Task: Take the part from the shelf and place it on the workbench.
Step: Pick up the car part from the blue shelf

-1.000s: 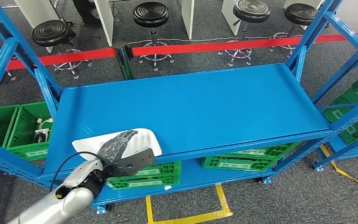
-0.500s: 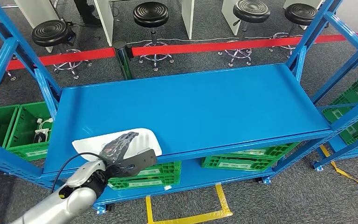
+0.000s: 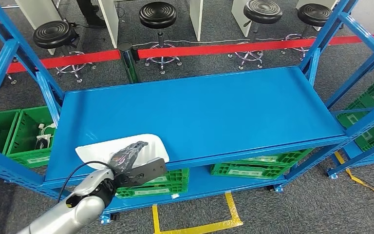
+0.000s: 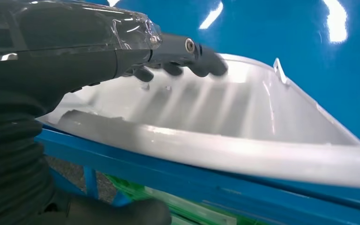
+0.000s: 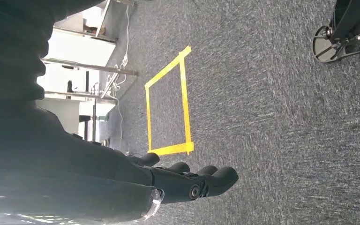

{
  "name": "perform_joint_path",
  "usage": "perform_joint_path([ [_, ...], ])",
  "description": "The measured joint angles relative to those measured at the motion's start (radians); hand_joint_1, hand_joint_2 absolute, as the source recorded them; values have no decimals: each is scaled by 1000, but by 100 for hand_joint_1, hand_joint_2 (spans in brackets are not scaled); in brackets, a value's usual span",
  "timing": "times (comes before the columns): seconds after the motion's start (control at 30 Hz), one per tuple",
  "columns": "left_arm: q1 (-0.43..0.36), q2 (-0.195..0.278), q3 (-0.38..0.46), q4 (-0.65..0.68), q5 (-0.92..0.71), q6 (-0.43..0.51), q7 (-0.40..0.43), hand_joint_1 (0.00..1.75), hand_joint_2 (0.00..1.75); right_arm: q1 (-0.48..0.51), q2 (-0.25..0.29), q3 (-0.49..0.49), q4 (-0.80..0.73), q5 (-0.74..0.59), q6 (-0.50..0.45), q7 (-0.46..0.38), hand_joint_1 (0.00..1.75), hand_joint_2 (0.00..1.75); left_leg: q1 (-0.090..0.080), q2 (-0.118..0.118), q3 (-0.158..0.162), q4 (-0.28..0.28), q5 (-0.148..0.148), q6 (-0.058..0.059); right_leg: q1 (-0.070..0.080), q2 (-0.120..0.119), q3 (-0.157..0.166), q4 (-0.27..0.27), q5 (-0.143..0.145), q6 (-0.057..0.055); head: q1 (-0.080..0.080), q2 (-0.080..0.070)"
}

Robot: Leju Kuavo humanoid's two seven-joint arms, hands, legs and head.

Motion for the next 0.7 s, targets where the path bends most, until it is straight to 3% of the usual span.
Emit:
perform_joint_path([
  [0.7, -28, -9, -6, 16, -45, -6, -39, 175, 175, 0, 0, 0, 0, 0, 0, 0, 0, 175, 0, 0, 3, 0, 0, 0, 0, 0, 2, 0, 0, 0, 0, 0],
])
